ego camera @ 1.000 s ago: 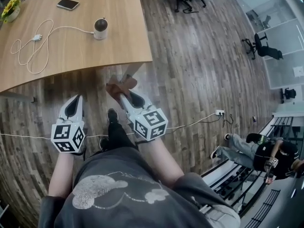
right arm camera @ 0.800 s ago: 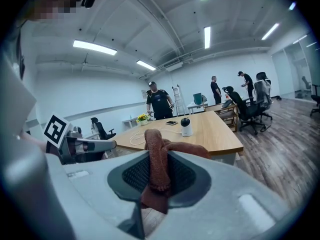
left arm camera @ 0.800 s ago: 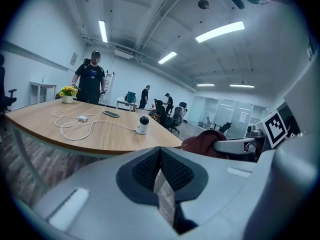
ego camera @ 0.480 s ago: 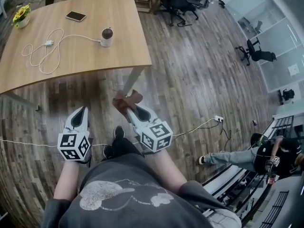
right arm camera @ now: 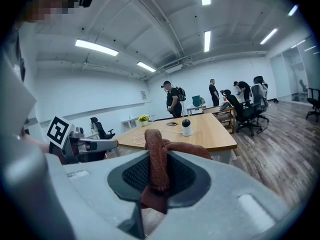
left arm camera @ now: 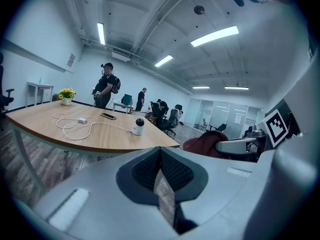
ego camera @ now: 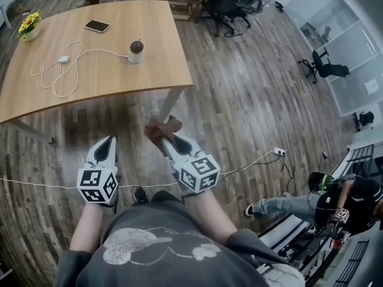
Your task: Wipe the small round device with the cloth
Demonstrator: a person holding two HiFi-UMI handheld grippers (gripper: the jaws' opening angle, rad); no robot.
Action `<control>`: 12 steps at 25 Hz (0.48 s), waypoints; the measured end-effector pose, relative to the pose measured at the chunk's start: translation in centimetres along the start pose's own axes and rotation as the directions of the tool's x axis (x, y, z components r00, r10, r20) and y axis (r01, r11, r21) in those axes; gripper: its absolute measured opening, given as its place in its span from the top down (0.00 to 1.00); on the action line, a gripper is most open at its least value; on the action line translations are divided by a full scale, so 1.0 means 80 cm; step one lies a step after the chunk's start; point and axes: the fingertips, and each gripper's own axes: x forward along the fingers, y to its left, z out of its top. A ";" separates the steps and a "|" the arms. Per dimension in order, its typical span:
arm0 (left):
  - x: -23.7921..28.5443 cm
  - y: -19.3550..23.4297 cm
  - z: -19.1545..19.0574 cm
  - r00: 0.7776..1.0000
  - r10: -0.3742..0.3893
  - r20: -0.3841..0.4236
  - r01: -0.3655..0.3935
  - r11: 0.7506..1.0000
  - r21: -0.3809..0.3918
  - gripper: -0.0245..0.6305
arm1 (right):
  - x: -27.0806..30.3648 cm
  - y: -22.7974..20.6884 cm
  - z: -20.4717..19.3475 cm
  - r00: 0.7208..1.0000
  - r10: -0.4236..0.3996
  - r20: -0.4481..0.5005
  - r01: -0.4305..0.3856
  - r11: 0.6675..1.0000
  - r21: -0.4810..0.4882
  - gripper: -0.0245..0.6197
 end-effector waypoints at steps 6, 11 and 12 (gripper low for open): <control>0.001 -0.008 0.007 1.000 0.014 0.020 -0.014 1.000 0.010 0.93 | -0.001 -0.001 -0.005 1.000 0.021 -0.003 -0.021 1.000 0.000 0.86; -0.006 -0.019 0.007 0.999 0.033 0.020 -0.033 0.999 0.004 0.93 | -0.009 -0.001 -0.003 0.999 0.047 -0.011 -0.047 0.999 -0.009 0.86; -0.008 -0.020 0.005 0.999 0.037 0.019 -0.037 0.999 0.002 0.93 | -0.011 -0.001 -0.003 0.999 0.048 -0.010 -0.048 0.999 -0.009 0.86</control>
